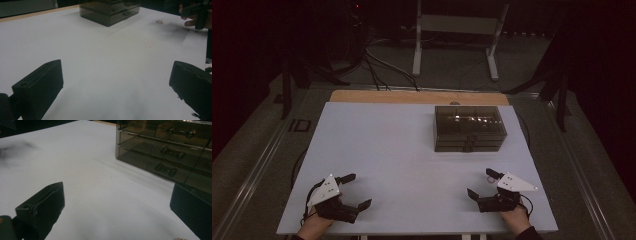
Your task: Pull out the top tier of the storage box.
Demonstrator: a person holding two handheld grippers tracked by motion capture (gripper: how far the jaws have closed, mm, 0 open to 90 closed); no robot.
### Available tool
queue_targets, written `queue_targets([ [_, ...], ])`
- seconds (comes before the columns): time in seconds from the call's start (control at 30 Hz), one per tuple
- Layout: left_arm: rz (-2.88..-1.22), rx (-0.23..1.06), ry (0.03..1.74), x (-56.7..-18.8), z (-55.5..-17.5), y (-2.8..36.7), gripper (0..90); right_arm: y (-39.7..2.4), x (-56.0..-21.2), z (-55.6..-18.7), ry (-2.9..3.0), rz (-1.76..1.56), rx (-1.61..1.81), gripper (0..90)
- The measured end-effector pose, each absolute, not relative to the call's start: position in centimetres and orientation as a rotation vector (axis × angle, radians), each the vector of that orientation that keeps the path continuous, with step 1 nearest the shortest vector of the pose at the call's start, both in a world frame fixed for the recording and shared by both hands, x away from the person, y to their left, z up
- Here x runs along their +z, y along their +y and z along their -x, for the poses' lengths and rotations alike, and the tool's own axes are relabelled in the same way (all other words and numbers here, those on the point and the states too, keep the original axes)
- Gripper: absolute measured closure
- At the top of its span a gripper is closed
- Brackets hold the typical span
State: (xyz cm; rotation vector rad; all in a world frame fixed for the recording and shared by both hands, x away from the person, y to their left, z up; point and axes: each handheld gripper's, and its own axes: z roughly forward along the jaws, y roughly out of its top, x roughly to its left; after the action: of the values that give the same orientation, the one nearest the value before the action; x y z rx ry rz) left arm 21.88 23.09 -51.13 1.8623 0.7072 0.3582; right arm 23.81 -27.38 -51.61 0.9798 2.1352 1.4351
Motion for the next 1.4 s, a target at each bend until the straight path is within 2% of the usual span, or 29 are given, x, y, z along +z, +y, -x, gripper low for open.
queue_targets([
  [0.93,-1.866,0.368,0.715,-51.2,-22.0,22.9,0.0,-26.8,-51.7,-23.7,2.2,-0.936,1.3,0.0],
  [1.4,-1.842,0.354,0.715,-51.0,-21.9,23.2,0.0,-25.9,-51.2,-23.6,2.233,-0.928,1.347,0.0],
])
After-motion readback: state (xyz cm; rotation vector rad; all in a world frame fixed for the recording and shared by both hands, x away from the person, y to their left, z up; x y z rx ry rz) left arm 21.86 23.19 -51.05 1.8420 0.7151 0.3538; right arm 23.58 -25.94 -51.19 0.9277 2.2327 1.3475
